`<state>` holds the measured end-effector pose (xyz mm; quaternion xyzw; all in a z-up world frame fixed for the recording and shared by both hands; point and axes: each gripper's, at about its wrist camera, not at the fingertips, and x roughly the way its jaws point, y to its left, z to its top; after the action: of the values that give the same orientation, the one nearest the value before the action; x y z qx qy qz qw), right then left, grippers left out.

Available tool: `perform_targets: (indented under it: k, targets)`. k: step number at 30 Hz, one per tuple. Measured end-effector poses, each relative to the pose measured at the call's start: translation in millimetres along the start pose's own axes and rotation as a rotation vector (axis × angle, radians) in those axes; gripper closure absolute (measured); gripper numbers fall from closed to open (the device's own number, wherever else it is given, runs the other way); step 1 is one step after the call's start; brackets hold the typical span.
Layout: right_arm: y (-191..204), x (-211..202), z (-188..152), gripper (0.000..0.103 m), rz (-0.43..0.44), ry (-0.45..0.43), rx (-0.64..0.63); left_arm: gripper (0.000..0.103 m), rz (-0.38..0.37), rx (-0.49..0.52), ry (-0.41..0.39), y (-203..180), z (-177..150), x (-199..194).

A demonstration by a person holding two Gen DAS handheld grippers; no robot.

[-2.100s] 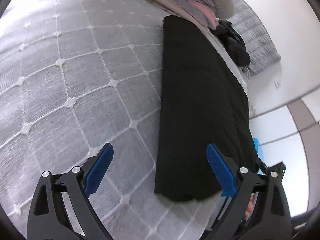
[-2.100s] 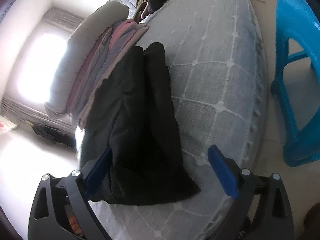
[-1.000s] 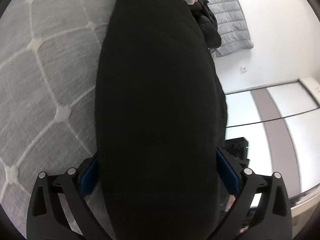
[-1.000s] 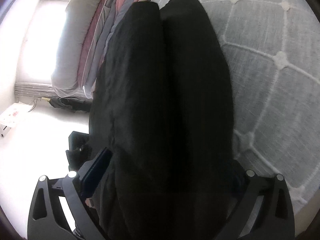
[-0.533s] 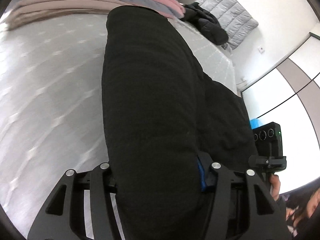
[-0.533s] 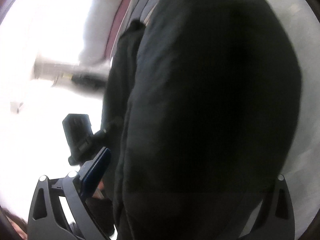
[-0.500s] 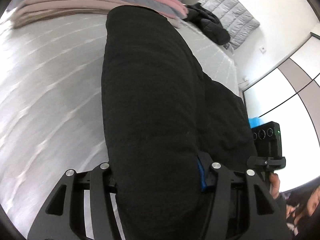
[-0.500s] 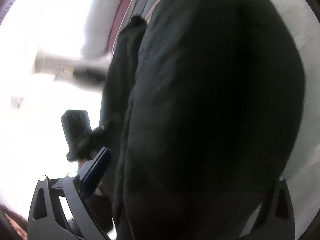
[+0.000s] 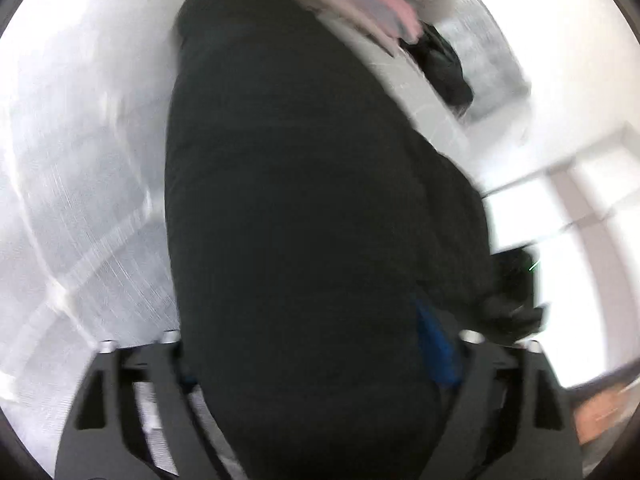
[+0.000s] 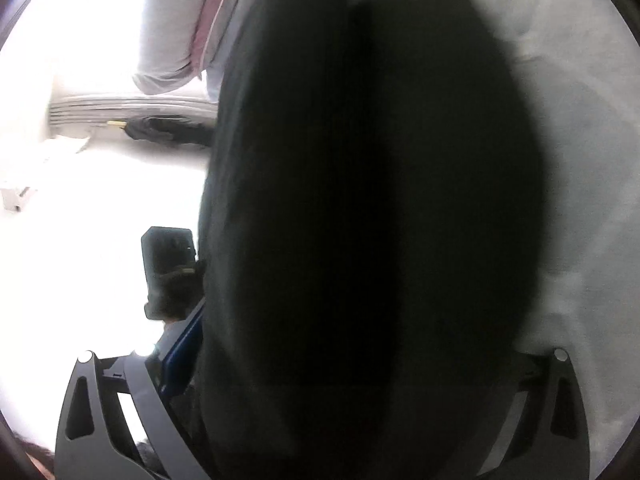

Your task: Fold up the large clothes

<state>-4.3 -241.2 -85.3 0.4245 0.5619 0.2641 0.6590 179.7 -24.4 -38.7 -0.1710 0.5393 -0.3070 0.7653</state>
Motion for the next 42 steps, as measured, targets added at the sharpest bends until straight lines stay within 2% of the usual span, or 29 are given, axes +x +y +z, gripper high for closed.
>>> perform_targets:
  k: [4, 7, 10, 12, 14, 16, 17, 18, 20, 22, 23, 25, 27, 30, 31, 32, 33, 35, 36, 37, 38, 39, 40, 42]
  targets:
    - [31, 23, 7, 0.005, 0.103, -0.014, -0.057, 0.05, 0.155, 0.158, -0.137, -30, 8, -51]
    - [65, 57, 23, 0.005, 0.15, -0.029, -0.114, 0.05, 0.215, 0.192, -0.217, -16, 28, -101]
    - [101, 96, 50, 0.005, 0.174, -0.03, -0.161, 0.049, 0.265, 0.185, -0.234, 23, 57, -142]
    - [116, 133, 66, 0.005, 0.125, -0.018, -0.184, 0.042, 0.292, 0.133, -0.214, 64, 76, -155]
    - [118, 175, 80, 0.005, -0.025, 0.005, -0.202, 0.038, 0.319, 0.042, -0.161, 110, 91, -149]
    - [110, 202, 86, 0.005, -0.182, 0.03, -0.205, 0.032, 0.277, -0.139, -0.065, 169, 93, -130]
    - [109, 203, 86, 0.005, -0.18, 0.027, -0.209, 0.027, 0.227, -0.212, -0.056, 191, 89, -126]
    - [110, 195, 86, 0.005, -0.169, 0.005, -0.215, 0.027, 0.166, -0.229, -0.095, 201, 83, -132]
    - [109, 179, 82, 0.005, -0.219, -0.014, -0.229, 0.027, 0.111, -0.235, -0.189, 204, 71, -153]
    - [109, 151, 80, 0.005, -0.245, -0.068, -0.217, 0.027, 0.109, -0.273, -0.329, 207, 60, -184]
    - [117, 138, 77, 0.005, -0.277, -0.121, -0.239, 0.023, 0.145, -0.311, -0.406, 213, 53, -207]
    - [141, 119, 65, 0.005, -0.318, -0.249, -0.307, 0.02, 0.179, -0.328, -0.537, 201, 43, -238]
    - [179, 108, 57, 0.005, -0.287, -0.387, -0.364, 0.018, 0.17, -0.251, -0.607, 172, 35, -246]
    - [231, 127, 59, 0.005, -0.226, -0.496, -0.404, 0.016, 0.215, -0.1, -0.622, 116, 30, -223]
    - [240, 136, 60, 0.005, -0.2, -0.496, -0.394, 0.016, 0.239, -0.05, -0.611, 102, 30, -211]
    - [235, 134, 57, 0.005, -0.175, -0.486, -0.389, 0.015, 0.255, -0.022, -0.595, 99, 7, -207]
    - [239, 153, 63, 0.005, -0.174, -0.463, -0.389, 0.015, 0.284, 0.003, -0.568, 96, 6, -196]
    - [237, 197, 75, 0.005, -0.236, -0.434, -0.395, 0.015, 0.375, 0.055, -0.518, 88, 6, -171]
    - [219, 210, 79, 0.005, -0.325, -0.427, -0.411, 0.015, 0.406, 0.072, -0.502, 95, 5, -164]
    - [192, 222, 84, 0.005, -0.358, -0.402, -0.412, 0.015, 0.387, 0.084, -0.494, 105, 1, -154]
    - [172, 225, 84, 0.005, -0.31, -0.406, -0.381, 0.015, 0.383, 0.099, -0.509, 103, 5, -151]
    - [164, 208, 79, 0.007, -0.27, -0.434, -0.373, 0.015, 0.413, 0.122, -0.513, 95, 4, -151]
    - [168, 209, 86, 0.007, -0.244, -0.448, -0.366, 0.015, 0.449, 0.145, -0.503, 90, 7, -148]
    - [182, 199, 83, 0.007, -0.249, -0.459, -0.375, 0.015, 0.482, 0.155, -0.51, 87, 10, -147]
